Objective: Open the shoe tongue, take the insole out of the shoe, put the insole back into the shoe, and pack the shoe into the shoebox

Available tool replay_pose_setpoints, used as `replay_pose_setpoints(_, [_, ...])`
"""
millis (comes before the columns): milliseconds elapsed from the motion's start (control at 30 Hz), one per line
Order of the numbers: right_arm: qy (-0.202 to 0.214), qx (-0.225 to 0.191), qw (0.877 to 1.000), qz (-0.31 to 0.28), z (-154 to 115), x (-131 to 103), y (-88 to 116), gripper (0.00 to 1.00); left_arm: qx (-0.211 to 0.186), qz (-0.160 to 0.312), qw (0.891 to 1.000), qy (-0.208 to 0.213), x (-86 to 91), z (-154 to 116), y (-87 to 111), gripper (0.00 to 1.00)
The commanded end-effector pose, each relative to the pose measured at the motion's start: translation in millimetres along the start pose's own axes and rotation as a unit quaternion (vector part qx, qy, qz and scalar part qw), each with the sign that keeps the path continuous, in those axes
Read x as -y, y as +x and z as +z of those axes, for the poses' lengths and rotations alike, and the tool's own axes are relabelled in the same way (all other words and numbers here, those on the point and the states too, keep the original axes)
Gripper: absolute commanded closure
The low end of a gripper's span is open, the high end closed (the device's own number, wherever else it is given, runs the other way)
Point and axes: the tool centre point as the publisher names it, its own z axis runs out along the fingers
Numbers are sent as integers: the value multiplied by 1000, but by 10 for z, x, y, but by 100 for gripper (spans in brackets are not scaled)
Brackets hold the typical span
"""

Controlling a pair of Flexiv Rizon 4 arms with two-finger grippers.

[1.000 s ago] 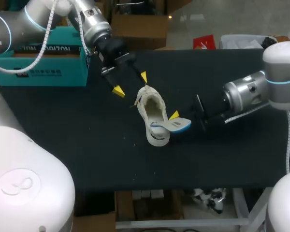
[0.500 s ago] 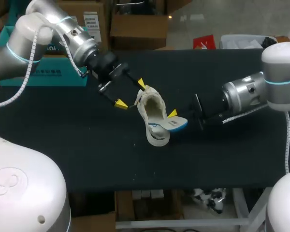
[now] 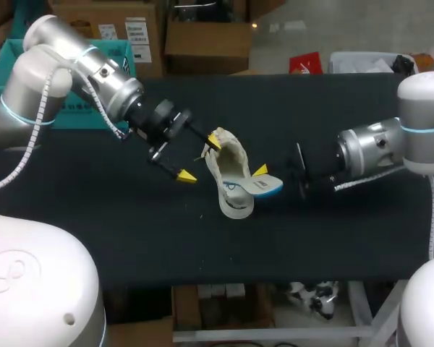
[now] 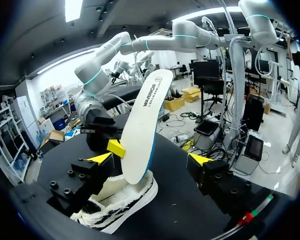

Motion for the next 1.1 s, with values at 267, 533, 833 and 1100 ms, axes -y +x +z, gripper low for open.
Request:
replay_pose_setpoints(267, [-3,-54,999,-3,184,-35,-83,100,198,76,977,-31,-6,240,183,0])
replay_pose_setpoints(533, [-5,-68,998,-3,307,-127,-26,100,234,104,966,-33,-57,271,122,0])
replay_pose_setpoints(833, [-10,-76,997,-3,333,-96,-22,100,246,116,961,-48,-143,360,-14,59])
replay_pose_setpoints(1100, [-12,-80,997,-2,326,-77,-52,100,243,119,961,-56,-175,457,-78,100])
